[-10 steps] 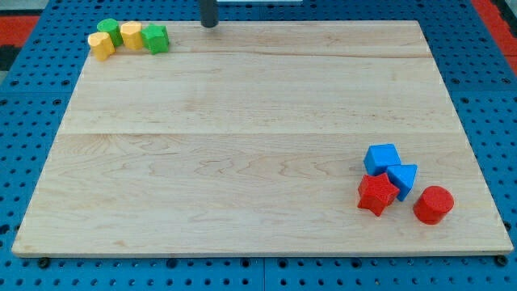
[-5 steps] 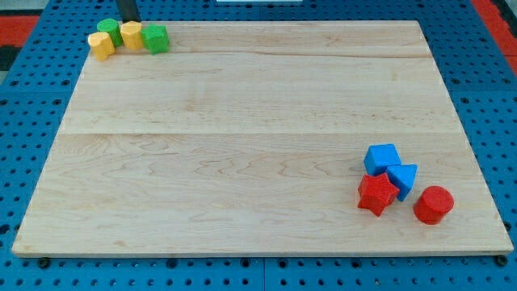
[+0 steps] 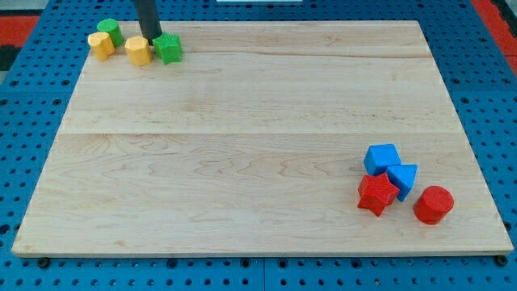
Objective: Move the yellow hexagon to the center left
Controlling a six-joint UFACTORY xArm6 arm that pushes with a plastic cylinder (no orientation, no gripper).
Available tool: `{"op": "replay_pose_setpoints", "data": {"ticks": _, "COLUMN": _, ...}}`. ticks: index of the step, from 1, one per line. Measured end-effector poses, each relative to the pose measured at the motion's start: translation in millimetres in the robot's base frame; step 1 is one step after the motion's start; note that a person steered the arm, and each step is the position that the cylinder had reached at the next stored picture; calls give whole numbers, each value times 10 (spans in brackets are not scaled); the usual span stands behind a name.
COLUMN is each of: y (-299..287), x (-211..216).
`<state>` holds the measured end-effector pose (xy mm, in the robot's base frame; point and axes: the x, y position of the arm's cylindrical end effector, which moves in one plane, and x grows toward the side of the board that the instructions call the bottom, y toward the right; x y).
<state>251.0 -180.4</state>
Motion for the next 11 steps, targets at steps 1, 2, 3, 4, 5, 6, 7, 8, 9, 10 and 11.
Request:
{"op": "replay_pose_setpoints", "data": {"ticks": 1, "y": -99, "x": 77}}
{"op": "replay_pose_setpoints", "data": {"ticks": 2, "y": -212, "x": 183}}
{"op": "replay_pose_setpoints", "data": {"ticks": 3, "y": -385, "x": 417}}
{"op": "replay_pose_setpoints", "data": {"ticks": 4, "y": -367, "x": 460}}
{"op": "replay_pose_setpoints", "data": {"ticks": 5, "y": -431, "x": 459}}
{"op": "replay_pose_setpoints", "data": {"ticks": 6, "y": -563, "x": 389}}
{"op": "replay_pose_setpoints", "data": {"ticks": 7, "y": -708, "x": 371}}
{"op": "replay_pose_setpoints", "data": {"ticks": 8, "y": -791, "x": 472}}
{"op": "replay_pose_setpoints", "data": {"ticks": 9, "y": -779, "x": 742}}
{"op": "replay_pose_setpoints", "data": {"ticks": 10, "y": -761, "x": 939}}
{"op": "replay_pose_setpoints", "data": {"ticks": 11, "y": -526, "x": 724}}
